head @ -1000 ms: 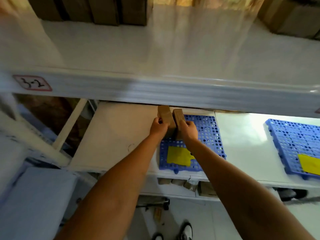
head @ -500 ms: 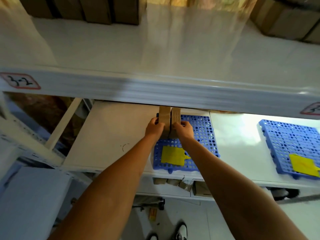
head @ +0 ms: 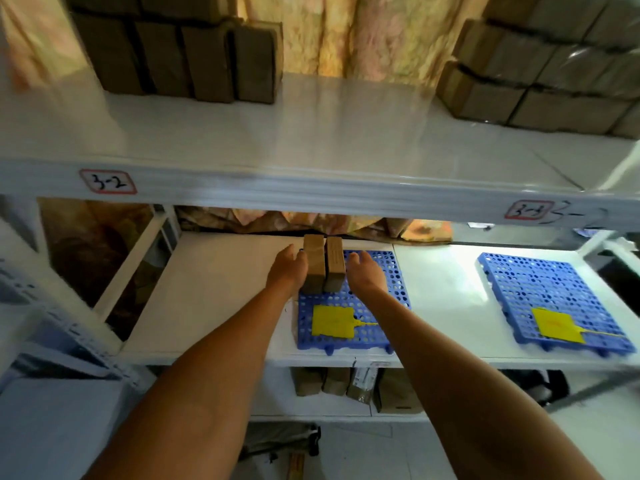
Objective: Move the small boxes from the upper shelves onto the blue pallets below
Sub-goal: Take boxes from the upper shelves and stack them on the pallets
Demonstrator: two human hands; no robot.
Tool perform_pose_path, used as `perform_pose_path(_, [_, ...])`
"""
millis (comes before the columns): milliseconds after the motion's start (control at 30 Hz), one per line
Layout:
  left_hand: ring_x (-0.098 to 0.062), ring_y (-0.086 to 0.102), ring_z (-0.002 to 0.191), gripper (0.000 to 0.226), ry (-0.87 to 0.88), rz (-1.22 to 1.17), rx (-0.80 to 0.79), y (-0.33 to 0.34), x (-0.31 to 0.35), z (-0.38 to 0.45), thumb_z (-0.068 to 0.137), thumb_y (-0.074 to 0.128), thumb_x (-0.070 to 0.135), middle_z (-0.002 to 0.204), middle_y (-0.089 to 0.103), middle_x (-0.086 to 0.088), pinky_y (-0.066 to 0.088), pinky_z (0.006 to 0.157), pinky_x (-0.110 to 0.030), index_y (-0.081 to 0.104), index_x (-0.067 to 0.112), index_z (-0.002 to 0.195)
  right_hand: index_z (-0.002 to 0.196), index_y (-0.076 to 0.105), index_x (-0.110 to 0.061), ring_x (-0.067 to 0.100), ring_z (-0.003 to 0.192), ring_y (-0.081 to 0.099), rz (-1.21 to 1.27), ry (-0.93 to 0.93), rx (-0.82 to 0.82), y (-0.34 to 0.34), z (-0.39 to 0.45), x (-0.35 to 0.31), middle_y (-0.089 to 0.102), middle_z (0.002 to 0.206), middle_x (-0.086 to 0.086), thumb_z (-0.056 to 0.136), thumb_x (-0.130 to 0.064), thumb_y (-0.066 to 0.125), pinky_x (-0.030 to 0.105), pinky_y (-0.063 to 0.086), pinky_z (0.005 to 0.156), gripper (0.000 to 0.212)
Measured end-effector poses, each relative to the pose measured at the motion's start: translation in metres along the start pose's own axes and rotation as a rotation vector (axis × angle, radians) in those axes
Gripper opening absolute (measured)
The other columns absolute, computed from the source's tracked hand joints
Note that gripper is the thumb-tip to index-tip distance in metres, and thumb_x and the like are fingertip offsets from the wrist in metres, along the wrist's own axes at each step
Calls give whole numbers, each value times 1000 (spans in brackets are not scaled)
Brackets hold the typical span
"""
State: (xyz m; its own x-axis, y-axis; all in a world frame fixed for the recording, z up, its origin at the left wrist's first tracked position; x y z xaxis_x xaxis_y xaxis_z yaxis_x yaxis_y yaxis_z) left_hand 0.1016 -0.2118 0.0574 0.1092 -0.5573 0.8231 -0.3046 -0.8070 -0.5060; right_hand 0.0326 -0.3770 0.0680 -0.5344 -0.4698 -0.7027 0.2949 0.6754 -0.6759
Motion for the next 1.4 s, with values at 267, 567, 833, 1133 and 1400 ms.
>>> perform_pose_path(267, [-29, 30, 150, 56, 282, 217, 30, -74, 58, -117, 106, 33, 45, 167, 25, -7, 31, 118, -41, 30, 24, 158, 147, 48, -10, 40, 130, 57, -297, -415, -45, -43, -117, -67, 53, 149, 22, 108, -37, 35, 44, 49, 101, 49])
perform_pose_path(567, [-28, 57, 119, 53, 313, 327, 163, -179, 78, -266, 99, 24, 59, 142, 58, -7, 43, 97, -40, 59, 33, 130, 135, 61, -17, 38, 128, 58, -406, -677, 30, -69, -263, -150, 62, 141, 16, 107, -48, 32, 48, 47, 106, 51])
perform_pose_path(833, [-31, 64, 111, 75, 462, 306, 477, -285, 123, -273, 94, 15, 68, 123, 70, -9, 47, 90, -40, 65, 22, 125, 135, 66, -24, 31, 119, 64, -167, -800, 260, -99, -291, -253, 69, 134, 7, 104, -53, 35, 38, 51, 94, 53])
perform_pose_path(1133, [-31, 61, 118, 53, 482, -117, 674, -392, 158, -151, 103, 34, 55, 123, 69, -8, 47, 99, -42, 67, 18, 122, 133, 55, -14, 37, 116, 61, 19, -700, 443, -84, -191, -377, 65, 128, 15, 106, -53, 30, 45, 49, 92, 54])
perform_pose_path(1400, [-37, 48, 135, 97, 185, -21, 478, -432, 187, -26, 83, 26, 88, 148, 52, -13, 38, 112, -48, 55, 16, 142, 111, 63, -20, 32, 121, 53, -175, -458, 476, -81, -95, -438, 67, 115, 8, 99, -65, 16, 53, 32, 102, 67])
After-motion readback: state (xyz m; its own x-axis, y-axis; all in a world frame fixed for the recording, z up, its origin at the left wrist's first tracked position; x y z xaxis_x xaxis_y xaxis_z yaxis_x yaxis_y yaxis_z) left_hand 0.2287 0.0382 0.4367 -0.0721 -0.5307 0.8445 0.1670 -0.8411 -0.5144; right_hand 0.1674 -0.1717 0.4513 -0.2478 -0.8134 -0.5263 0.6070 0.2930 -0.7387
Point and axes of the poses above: each hand's wrist, its own z-axis towards the middle knuckle, its own y-axis out of the palm, x = y × z, the point moved 3 cm from there along z, towards the middle knuckle
